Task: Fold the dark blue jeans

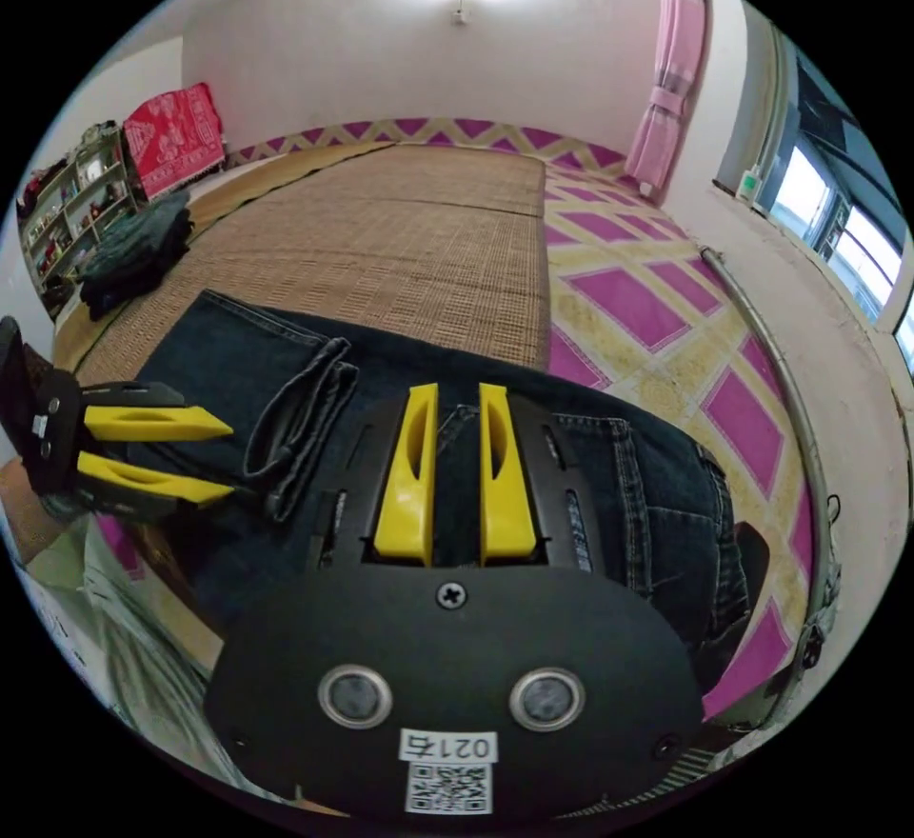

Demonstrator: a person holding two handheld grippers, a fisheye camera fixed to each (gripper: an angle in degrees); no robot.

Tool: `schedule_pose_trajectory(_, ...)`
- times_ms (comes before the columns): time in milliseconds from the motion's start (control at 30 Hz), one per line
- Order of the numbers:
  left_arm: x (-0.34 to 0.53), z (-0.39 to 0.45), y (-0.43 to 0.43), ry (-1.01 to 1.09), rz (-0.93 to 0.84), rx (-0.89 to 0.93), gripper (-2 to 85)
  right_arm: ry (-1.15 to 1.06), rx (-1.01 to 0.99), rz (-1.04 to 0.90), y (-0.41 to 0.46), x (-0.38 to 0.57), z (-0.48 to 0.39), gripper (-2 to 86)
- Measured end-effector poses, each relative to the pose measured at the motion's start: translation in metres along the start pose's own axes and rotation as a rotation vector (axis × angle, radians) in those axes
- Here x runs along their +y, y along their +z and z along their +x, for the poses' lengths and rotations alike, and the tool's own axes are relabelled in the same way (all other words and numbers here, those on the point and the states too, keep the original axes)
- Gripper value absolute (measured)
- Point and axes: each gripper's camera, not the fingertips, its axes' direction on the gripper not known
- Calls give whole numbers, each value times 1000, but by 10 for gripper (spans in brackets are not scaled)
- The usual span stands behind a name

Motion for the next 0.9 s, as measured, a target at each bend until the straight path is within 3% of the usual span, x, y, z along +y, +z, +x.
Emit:
schedule_pose_trajectory(167, -24, 11, 30, -5, -85, 27, 109, 4, 14, -118, 35, -5, -12, 79)
schedule_pose_trajectory(433, -37, 20, 31, 60, -110, 10, 66, 19, 31, -102, 38, -7, -29, 69)
schedule_pose_trajectory(700, -36, -20, 24, 7, -105, 170, 89, 47, 25, -86, 38, -8, -37, 63)
schedule_pose_trajectory(900, -27, -53, 8, -56, -81, 189, 25, 48, 28, -89, 38, -9, -43, 62)
